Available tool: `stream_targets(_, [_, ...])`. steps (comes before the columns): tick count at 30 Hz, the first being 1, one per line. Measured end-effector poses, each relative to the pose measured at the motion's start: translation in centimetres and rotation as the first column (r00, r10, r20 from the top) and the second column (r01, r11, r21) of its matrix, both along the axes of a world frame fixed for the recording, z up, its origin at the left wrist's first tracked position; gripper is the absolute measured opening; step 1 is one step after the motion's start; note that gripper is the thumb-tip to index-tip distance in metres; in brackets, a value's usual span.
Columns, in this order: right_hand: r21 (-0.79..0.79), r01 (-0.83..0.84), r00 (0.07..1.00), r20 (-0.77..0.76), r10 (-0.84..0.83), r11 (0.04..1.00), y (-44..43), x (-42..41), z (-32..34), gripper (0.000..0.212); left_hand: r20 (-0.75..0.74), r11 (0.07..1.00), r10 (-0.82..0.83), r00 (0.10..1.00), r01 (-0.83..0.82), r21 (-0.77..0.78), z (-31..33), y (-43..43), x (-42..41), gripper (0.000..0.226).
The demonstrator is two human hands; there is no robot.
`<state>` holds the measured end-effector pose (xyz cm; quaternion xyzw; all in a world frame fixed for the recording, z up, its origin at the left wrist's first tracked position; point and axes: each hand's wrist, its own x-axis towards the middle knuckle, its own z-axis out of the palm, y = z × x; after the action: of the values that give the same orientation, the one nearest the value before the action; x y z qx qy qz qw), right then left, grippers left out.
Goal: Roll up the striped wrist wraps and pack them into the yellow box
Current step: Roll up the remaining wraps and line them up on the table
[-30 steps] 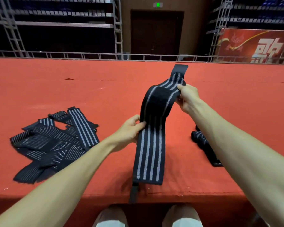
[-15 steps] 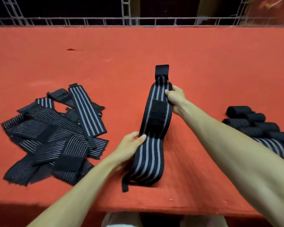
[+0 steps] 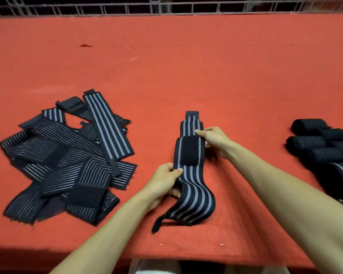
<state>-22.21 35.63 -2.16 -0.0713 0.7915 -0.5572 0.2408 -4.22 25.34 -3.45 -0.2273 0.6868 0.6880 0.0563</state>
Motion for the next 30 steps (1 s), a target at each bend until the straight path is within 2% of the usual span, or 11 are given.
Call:
stream_targets(3, [-0.028,-0.122,0.983,0.133,0.124,0.992,2.7,3.9,0.8,0.043,0.020,0.999,0.011,1.000,-0.012,0.039,0.7,0.1,1.7,0.019])
stream_targets(6, [-0.071,-0.221,0.946,0.225,0.232,0.973,4.5,7.4,1.1,0.045,0.012,0.993,0.023,1.000,-0.025,0.115,1.8,0.1,3.0,0.033])
stream_targets(11, [-0.166,0.029,0.980,0.200,0.005,0.986,5.4,9.6,2.5,0.061,0.009,0.976,-0.187,0.982,0.185,0.113,4.2,0.7,6.0,0.045])
stream_targets(14, [-0.163,0.042,0.987,0.160,-0.016,0.986,5.7,10.4,3.6,0.056,-0.016,0.962,-0.258,0.966,0.258,0.086,5.0,1.4,7.3,0.027])
stream_targets(17, [-0.094,0.010,0.990,0.140,0.003,0.996,5.9,11.7,3.8,0.052,-0.039,0.969,-0.227,0.973,0.230,0.092,4.9,1.6,7.8,0.026])
stream_targets(20, [-0.133,0.058,0.985,0.168,-0.036,0.989,5.9,12.7,3.6,0.043,-0.059,0.941,-0.125,0.990,0.137,0.309,4.2,1.9,8.5,0.022])
stream_targets(22, [-0.173,0.088,0.984,0.171,-0.059,0.981,5.8,12.9,3.2,0.042,-0.075,0.943,-0.072,0.995,0.092,0.321,3.6,2.1,8.7,0.025])
stream_targets(23, [-0.137,0.080,0.988,0.143,-0.060,0.987,5.7,12.9,2.8,0.043,-0.062,0.967,-0.067,0.996,0.080,0.240,3.1,2.2,8.7,0.027])
stream_targets(25, [0.006,0.032,0.998,0.056,-0.032,0.999,5.6,13.2,1.8,0.039,-0.025,0.988,-0.118,0.993,0.115,-0.108,1.9,2.1,8.9,0.029])
stream_targets(27, [0.139,0.019,0.999,-0.040,-0.013,0.990,5.7,13.3,1.0,0.028,0.016,0.864,-0.174,0.985,0.160,-0.477,0.9,1.7,8.8,0.026])
stream_targets(30, [0.298,0.010,0.987,-0.158,0.039,0.955,5.5,13.2,0.9,0.020,0.103,0.639,-0.244,0.964,0.239,-0.731,0.9,1.2,8.7,0.029])
